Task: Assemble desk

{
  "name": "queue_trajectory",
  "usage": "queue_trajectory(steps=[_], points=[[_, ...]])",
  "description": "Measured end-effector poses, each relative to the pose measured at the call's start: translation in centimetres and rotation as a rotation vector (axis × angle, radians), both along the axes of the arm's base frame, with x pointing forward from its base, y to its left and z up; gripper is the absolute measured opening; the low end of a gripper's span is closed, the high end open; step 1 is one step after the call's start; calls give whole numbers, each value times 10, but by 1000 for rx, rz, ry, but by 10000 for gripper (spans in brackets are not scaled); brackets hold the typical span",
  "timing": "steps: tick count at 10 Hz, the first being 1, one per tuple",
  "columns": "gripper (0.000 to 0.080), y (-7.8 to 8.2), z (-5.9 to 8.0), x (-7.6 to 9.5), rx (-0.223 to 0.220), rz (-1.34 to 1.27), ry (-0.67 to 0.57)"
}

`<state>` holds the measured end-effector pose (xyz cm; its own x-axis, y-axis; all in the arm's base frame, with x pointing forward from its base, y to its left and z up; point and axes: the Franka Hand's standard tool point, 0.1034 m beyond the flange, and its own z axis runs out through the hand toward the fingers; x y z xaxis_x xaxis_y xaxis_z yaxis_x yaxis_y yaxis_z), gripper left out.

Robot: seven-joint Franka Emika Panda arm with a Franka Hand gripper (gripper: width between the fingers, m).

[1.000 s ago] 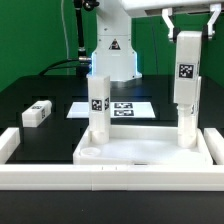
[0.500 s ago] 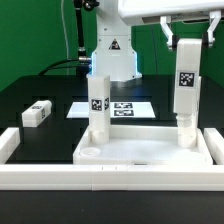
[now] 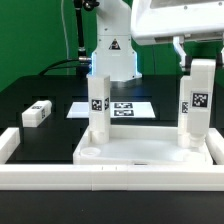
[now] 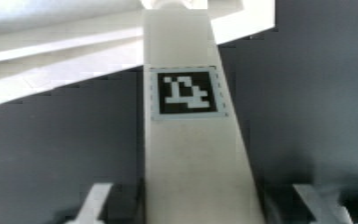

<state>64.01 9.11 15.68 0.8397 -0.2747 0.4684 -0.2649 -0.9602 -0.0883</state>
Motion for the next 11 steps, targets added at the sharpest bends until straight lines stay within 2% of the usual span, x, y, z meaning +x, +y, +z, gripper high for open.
queue_trajectory(steps=[5,11], points=[[297,-1,-12,-3,-16,12,17],[297,-3,-13,8,-26,18,5]])
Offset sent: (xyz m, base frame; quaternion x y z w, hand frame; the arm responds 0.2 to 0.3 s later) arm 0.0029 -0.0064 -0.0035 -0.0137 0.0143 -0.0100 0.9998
